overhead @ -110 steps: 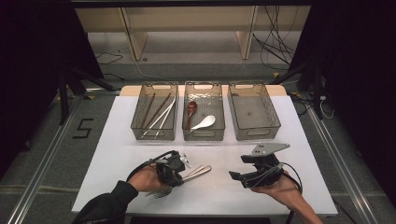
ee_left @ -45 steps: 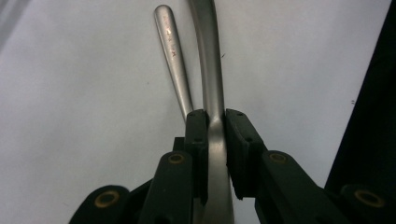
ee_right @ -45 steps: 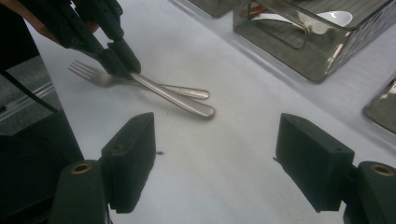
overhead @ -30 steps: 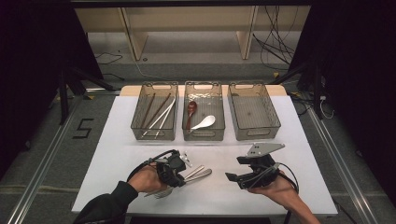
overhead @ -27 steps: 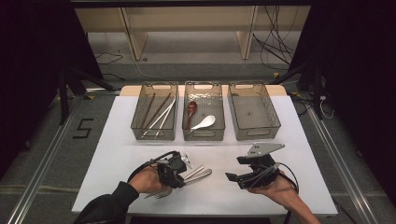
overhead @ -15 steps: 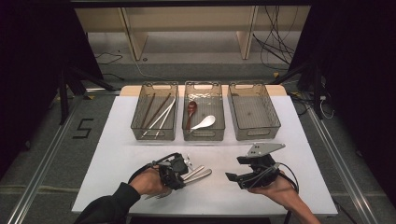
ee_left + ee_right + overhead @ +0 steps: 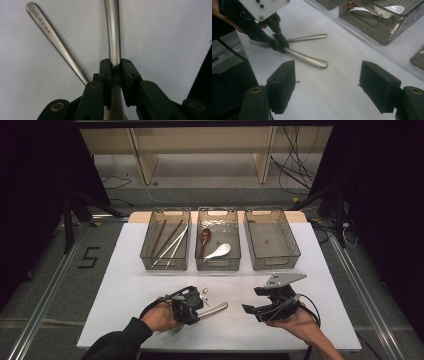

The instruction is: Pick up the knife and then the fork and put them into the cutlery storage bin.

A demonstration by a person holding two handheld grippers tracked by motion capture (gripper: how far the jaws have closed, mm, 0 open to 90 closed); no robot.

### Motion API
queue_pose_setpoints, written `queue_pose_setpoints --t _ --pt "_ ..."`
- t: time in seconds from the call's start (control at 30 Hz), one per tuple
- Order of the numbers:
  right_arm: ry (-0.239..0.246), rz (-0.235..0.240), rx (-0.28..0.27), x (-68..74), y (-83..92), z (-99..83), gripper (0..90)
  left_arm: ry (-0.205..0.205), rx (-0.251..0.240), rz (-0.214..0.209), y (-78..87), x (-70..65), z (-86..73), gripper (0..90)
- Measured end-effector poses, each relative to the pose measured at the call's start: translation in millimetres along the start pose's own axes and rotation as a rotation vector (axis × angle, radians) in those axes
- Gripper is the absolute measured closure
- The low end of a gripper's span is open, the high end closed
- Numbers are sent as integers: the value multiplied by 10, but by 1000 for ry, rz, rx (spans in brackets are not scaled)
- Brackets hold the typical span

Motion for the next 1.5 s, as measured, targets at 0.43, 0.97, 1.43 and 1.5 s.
queue_pose_setpoints --t 0.43,0.97,1.43,1.5 --pt "58 46 9 139 -141 54 301 29 -82 -62 201 -43 79 795" --pt "369 56 123 561 -481 84 322 -19 -124 -123 423 -201 190 794" --pt "509 53 213 651 -616 3 482 -31 -129 -207 480 -296 280 793" --pt "522 46 221 660 -619 -5 520 -35 -131 -216 483 -305 286 793"
Point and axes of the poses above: each handheld gripper's, and its own axes: y roughly backward along the jaws, z roughly out of its top, x roughly to its left, the point moved 5 cm from there along -y, roughly forward along the jaws, and after that the axes turned 4 degrees about z, right-handed, at the moved point
